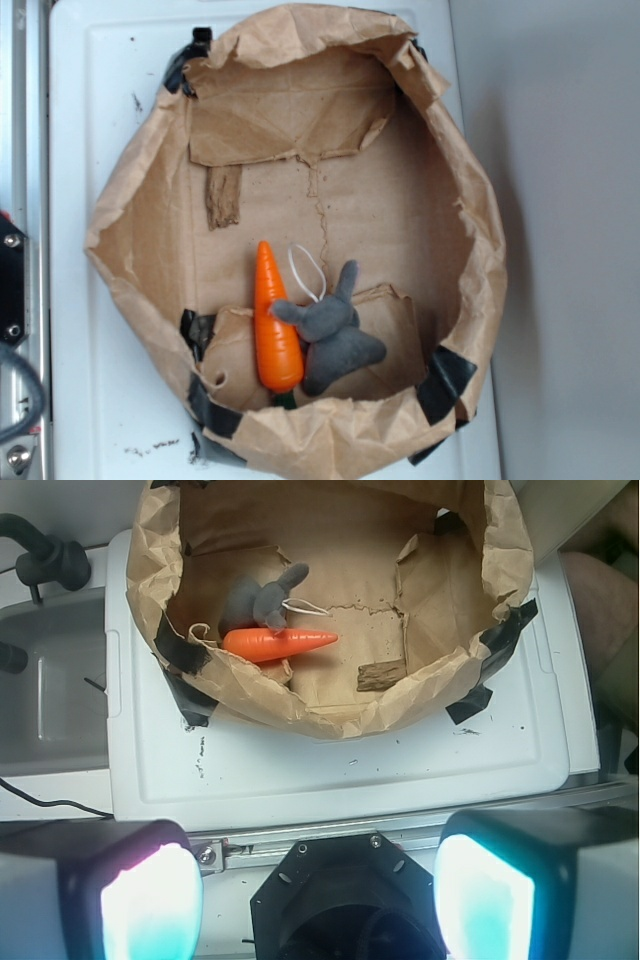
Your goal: Grab the carrot.
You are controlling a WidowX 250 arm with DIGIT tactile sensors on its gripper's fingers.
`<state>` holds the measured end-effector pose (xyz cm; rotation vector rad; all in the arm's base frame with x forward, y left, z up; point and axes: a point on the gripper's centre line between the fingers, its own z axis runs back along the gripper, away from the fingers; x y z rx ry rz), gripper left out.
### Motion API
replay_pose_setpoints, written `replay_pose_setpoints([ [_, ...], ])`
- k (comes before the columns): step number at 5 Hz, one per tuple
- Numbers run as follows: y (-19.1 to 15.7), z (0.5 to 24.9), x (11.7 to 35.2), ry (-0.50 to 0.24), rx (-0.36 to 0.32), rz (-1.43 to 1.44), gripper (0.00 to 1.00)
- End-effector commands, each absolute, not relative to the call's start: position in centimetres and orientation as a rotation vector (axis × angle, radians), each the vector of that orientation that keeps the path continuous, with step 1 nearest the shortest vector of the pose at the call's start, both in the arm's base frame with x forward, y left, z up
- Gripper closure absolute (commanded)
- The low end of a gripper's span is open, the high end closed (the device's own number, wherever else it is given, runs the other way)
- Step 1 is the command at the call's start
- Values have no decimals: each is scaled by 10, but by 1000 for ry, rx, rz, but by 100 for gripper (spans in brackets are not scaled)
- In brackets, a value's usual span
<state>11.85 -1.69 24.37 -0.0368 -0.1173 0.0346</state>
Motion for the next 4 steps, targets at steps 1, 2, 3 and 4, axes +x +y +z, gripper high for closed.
replay_pose_setpoints([
  [1, -17, 244, 119, -117, -37, 35, 0],
  [2, -18, 239, 169, -204, 26, 5, 0],
  [3, -27, 231, 218, -212, 32, -58, 0],
  [4, -40, 233, 265, -188, -49, -239, 0],
])
